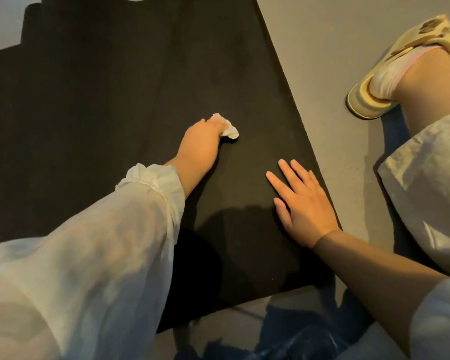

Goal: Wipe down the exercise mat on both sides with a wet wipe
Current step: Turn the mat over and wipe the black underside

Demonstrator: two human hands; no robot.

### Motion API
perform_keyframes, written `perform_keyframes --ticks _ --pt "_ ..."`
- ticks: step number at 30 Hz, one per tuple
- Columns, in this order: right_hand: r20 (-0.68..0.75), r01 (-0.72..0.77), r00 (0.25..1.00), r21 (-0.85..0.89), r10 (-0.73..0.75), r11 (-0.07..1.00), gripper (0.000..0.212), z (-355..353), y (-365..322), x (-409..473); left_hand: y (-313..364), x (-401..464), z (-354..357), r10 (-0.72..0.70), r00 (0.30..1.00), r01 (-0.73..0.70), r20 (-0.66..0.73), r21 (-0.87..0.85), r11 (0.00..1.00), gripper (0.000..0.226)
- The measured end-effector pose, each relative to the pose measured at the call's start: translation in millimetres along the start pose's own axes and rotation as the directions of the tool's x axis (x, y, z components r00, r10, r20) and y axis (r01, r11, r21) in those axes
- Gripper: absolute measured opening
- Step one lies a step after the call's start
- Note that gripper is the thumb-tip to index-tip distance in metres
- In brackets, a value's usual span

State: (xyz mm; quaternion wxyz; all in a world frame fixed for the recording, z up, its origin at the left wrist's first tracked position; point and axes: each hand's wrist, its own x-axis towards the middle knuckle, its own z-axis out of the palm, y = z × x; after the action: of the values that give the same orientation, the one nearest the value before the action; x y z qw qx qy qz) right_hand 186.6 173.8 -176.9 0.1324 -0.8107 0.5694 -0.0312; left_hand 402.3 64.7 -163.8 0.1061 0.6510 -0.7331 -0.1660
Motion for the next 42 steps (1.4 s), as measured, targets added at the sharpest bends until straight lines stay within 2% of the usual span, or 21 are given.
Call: perform_keyframes --ticks 3,9,14,15,17,20,22,24,26,28,29,34,42 --pt "0.006 -0.016 1.000 -0.017 0.016 1.000 0.052 1 0 0 12 -37 5 0.008 0.997 -0.003 0.077 -0.059 0.998 0.037" --pt "0.011 -0.007 1.000 -0.068 0.008 0.998 0.052 1 -1 0 40 -129 11 0.166 0.966 -0.134 0.199 -0.166 0.977 0.045" --pt "0.091 0.030 0.996 -0.211 -0.011 0.977 0.055 -9 -7 -2 45 -177 12 0.248 0.919 -0.177 0.306 -0.242 0.954 0.038" --pt "0.077 0.061 0.996 -0.193 -0.046 0.979 0.053 -14 -8 -3 45 -180 11 0.252 0.916 -0.184 0.311 -0.232 0.955 0.036" --pt "-0.007 0.121 0.993 -0.025 -0.121 0.992 0.047 -26 -14 -8 47 -176 5 0.205 0.948 -0.131 0.244 -0.289 0.948 0.026" --pt "-0.038 0.235 0.972 0.284 -0.234 0.930 0.048 -34 -32 -20 49 -159 -9 0.023 0.996 0.019 0.084 -0.468 0.883 0.012" --pt "0.034 0.249 0.959 0.367 -0.281 0.896 0.052 -30 -48 -26 48 -149 -14 -0.019 0.998 0.043 0.060 -0.435 0.899 0.012" --pt "0.021 0.252 0.960 0.374 -0.280 0.892 0.048 -24 -54 -26 40 -141 -16 -0.011 0.999 0.023 0.041 -0.305 0.952 0.021" --pt "-0.037 0.267 0.961 0.355 -0.272 0.896 0.039 -23 -54 -20 23 -139 -18 0.035 0.999 -0.035 -0.023 0.013 0.999 0.043" --pt "-0.066 0.235 0.972 0.368 -0.227 0.900 0.038 -26 -52 -10 -2 -144 -19 0.010 1.000 -0.010 0.000 0.301 0.953 0.058" --pt "-0.084 0.209 0.978 0.369 -0.192 0.905 0.039 -28 -51 -3 -14 -148 -17 -0.019 1.000 0.010 0.021 0.374 0.927 0.061" --pt "-0.213 0.107 0.976 0.266 -0.050 0.958 0.040 -53 -41 59 -28 -156 -4 -0.041 0.999 0.033 0.018 0.342 0.939 0.056" --pt "-0.328 0.159 0.932 -0.015 -0.155 0.987 0.033 -72 -31 154 -37 -155 4 -0.023 0.996 0.039 -0.081 0.195 0.980 0.046"
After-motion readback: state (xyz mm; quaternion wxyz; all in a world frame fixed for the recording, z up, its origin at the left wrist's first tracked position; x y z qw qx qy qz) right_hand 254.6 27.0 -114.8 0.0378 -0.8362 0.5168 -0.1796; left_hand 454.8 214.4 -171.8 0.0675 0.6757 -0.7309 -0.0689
